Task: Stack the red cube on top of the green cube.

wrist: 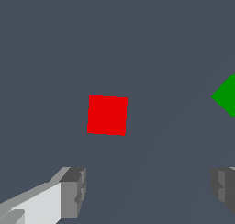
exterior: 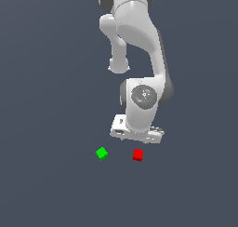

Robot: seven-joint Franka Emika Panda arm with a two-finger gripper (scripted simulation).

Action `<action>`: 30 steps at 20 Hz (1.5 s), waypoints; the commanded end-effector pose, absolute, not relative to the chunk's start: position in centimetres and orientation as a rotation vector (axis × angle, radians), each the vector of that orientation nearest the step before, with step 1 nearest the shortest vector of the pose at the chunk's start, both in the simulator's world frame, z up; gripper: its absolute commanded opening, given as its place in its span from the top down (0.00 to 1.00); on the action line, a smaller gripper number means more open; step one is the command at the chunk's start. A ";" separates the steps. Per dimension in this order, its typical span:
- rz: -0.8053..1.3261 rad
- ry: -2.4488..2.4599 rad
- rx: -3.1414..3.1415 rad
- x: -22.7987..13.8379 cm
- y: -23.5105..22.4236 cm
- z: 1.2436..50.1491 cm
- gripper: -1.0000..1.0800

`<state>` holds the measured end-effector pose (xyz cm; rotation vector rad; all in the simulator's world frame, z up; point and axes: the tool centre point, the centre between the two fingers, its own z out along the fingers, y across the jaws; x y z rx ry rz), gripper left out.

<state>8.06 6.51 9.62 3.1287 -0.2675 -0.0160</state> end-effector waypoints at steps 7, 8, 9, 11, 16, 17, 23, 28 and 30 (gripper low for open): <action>-0.004 -0.344 3.122 11.0 8.3 7.7 0.04; -0.003 -0.350 3.122 11.2 8.4 7.5 0.04; -0.003 -0.354 3.121 11.4 8.5 7.4 0.04; -0.001 -0.362 3.120 11.7 8.7 7.2 0.04; 0.000 -0.373 3.119 12.1 8.9 7.0 0.04; 0.000 -0.373 3.119 12.2 8.9 7.0 0.04; 0.000 -0.373 3.119 12.1 8.9 6.8 0.04; 0.000 -0.373 3.119 12.1 8.9 5.0 0.04; 0.000 -0.373 3.119 12.1 8.9 3.8 0.04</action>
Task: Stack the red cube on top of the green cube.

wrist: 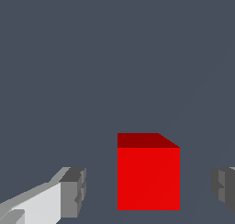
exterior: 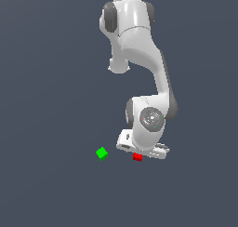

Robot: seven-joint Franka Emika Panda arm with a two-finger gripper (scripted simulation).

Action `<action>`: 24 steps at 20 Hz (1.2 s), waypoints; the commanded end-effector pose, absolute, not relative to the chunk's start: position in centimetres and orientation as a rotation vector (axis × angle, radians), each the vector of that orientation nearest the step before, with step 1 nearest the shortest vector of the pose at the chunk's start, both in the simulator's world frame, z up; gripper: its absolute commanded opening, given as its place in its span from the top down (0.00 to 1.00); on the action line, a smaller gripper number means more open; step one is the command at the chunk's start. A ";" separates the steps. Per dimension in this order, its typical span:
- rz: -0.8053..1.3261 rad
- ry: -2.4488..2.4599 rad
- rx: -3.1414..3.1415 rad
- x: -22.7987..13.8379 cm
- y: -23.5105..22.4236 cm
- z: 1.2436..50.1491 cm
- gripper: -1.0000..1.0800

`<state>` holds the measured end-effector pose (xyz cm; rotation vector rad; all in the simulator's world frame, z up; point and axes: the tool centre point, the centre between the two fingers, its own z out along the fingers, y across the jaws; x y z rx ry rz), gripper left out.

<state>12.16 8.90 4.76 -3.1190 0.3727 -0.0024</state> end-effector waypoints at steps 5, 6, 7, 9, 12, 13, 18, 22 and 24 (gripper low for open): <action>0.000 0.373 -3.119 12.0 8.9 1.9 0.04; 0.000 0.373 -3.119 12.1 8.9 1.8 0.04; 0.000 0.373 -3.119 12.1 8.9 1.8 0.04; 0.000 0.373 -3.119 12.2 8.9 2.0 0.04; 0.000 0.373 -3.119 12.2 8.9 2.0 1.00; 0.000 0.373 -3.119 12.2 8.9 2.0 1.00; 0.000 0.373 -3.119 12.2 8.9 2.0 1.00; 0.001 0.373 -3.120 12.2 8.9 2.0 1.00; 0.001 0.373 -3.120 12.1 8.9 2.2 1.00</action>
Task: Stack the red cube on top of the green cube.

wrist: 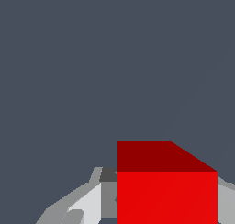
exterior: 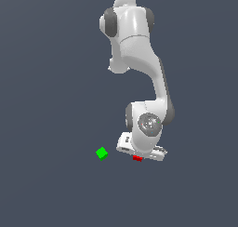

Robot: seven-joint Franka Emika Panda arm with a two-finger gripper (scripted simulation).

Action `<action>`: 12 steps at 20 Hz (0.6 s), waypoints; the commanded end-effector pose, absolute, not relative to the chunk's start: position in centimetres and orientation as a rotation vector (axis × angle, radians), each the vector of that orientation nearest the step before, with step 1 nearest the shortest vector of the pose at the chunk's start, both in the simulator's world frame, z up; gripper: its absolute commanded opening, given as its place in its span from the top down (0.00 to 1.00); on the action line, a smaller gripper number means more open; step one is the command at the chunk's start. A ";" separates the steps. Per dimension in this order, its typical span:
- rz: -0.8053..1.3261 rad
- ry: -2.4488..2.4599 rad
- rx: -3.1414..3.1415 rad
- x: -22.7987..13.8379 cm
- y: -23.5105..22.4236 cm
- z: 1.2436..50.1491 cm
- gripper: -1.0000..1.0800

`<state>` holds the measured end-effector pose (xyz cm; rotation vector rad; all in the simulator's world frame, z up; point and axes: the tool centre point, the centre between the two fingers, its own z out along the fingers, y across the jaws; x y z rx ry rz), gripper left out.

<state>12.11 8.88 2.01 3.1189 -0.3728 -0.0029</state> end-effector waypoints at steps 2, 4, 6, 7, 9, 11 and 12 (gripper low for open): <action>-0.001 -0.373 3.119 12.1 8.9 2.7 1.00; -0.001 -0.373 3.119 12.1 8.9 3.5 1.00; -0.001 -0.373 3.119 12.1 8.9 4.5 1.00; -0.001 -0.373 3.119 12.1 8.9 5.2 1.00; -0.001 -0.373 3.119 12.0 8.9 6.8 1.00; 0.000 -0.373 3.119 12.0 8.9 8.4 1.00; 0.000 -0.373 3.119 12.0 8.9 9.1 1.00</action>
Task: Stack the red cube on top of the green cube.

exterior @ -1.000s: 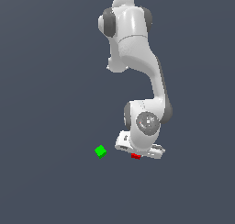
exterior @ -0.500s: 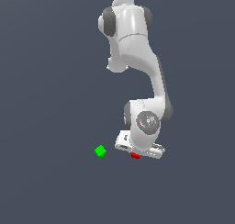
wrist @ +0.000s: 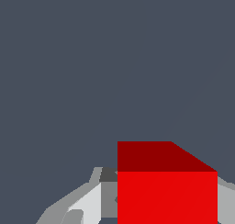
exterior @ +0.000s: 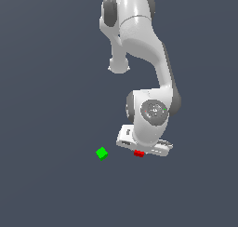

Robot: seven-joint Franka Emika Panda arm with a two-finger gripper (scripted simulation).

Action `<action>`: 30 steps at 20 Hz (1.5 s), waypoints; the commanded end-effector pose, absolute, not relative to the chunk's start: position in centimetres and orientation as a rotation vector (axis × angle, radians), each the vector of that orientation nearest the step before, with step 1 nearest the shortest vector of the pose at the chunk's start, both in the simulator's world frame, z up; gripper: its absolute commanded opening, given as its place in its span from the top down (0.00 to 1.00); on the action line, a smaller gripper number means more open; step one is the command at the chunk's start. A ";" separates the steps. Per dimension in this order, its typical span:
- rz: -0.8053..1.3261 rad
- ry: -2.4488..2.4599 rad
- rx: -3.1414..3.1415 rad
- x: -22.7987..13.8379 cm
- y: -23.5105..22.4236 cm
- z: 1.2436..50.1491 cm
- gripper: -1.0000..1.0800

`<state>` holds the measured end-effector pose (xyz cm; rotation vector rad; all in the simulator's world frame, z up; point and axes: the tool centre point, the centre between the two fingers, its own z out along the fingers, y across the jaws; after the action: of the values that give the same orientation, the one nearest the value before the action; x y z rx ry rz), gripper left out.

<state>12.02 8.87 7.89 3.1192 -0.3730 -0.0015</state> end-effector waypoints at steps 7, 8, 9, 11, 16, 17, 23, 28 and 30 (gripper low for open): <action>0.000 -0.373 3.119 12.1 8.9 11.9 1.00; 0.000 -0.373 3.119 12.1 8.9 12.0 1.00; 0.000 -0.373 3.119 12.1 8.9 12.0 1.00; 0.000 -0.373 3.119 12.2 8.9 12.0 1.00; 0.001 -0.373 3.120 12.1 8.1 11.7 1.00; 0.001 -0.373 3.120 12.1 7.7 11.6 1.00; 0.001 -0.373 3.120 11.8 3.1 10.0 1.00; 0.001 -0.373 3.119 11.5 -2.0 8.1 1.00; 0.001 -0.373 3.119 11.5 -3.9 7.5 1.00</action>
<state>11.53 -2.44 7.95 3.1188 -0.3742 -0.0010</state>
